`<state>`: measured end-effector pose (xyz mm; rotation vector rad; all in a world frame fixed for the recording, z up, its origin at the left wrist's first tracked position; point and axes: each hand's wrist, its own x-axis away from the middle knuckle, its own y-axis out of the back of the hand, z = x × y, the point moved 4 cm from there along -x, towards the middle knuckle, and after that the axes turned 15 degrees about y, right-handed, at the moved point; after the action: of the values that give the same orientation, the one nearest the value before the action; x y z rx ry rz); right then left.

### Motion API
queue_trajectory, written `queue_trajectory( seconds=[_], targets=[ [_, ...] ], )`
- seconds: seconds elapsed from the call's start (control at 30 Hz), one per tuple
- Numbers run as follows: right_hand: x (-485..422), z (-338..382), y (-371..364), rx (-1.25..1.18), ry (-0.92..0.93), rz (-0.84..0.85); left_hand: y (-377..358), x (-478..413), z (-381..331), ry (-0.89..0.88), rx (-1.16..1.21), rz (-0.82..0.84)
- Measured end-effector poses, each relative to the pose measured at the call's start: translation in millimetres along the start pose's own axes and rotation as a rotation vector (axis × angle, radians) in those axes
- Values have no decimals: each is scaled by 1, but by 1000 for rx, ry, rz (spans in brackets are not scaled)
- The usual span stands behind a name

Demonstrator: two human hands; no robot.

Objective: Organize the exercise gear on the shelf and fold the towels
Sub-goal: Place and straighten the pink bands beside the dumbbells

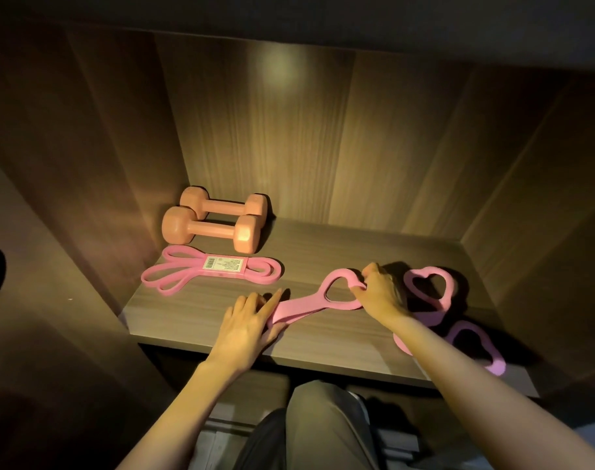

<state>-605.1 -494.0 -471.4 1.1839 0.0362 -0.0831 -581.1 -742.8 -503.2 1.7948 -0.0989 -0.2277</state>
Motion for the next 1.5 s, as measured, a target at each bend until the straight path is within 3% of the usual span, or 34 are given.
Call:
queue_trajectory(
  seconds=[0.17, 0.33, 0.4, 0.73, 1.0, 1.37, 1.5],
  targets=[
    [-6, -5, -8, -35, -62, 101, 0, -6, -2, 60, -3, 67],
    [-8, -5, -8, -213, -108, 145, 5, -8, 0, 85, 257, 194],
    [-6, -1, -5, -271, -95, 154, 10, -9, 3, 75, 254, 199],
    [21, 67, -13, -678, -172, 281, 65, -2, 69, 173, 287, -64],
    [27, 124, -59, -562, -143, 282, 81, 23, 113, 297, 297, -248],
    [16, 137, -95, -583, -123, 180, 65, -5, 132, 463, 108, -205],
    [16, 138, -87, -460, 26, 117, 58, -9, 130, 519, -14, -163]
  ],
)
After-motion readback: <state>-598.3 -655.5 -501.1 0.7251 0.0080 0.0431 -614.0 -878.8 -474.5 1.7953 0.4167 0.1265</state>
